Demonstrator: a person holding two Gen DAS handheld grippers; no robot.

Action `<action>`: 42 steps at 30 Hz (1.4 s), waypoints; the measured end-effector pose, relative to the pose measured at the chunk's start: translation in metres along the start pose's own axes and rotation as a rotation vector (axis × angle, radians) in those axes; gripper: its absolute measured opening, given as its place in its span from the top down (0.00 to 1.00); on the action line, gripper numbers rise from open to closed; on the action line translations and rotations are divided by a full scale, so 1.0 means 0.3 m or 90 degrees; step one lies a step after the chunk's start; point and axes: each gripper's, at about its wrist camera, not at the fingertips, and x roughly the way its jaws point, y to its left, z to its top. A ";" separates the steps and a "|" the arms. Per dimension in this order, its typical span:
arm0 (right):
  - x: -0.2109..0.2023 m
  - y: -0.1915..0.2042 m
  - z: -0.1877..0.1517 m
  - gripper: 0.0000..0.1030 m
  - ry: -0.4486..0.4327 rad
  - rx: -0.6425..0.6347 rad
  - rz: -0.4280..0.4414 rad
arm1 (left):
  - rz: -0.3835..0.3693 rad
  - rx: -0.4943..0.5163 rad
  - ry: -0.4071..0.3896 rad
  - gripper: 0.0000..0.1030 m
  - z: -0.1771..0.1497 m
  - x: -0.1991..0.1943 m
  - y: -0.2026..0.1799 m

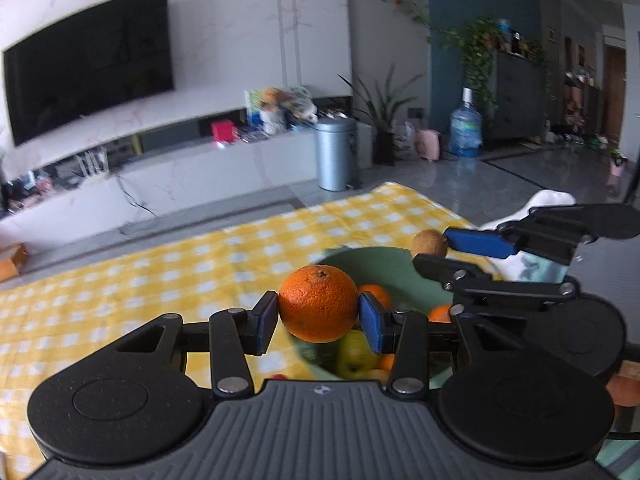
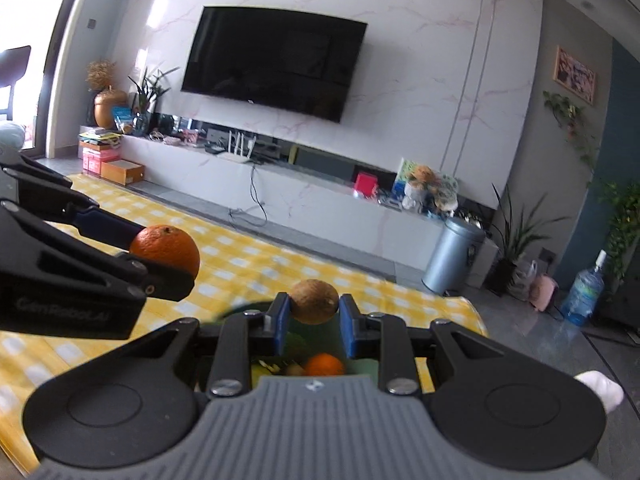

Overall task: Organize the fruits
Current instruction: 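Carry the orange and kiwi over the green colander with both grippers, then open both grippers to drop the orange and kiwi into the colander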

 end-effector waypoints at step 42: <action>0.227 -0.117 -0.125 0.77 0.164 0.021 0.035 | -0.113 -0.043 0.137 0.47 -0.096 0.241 -0.026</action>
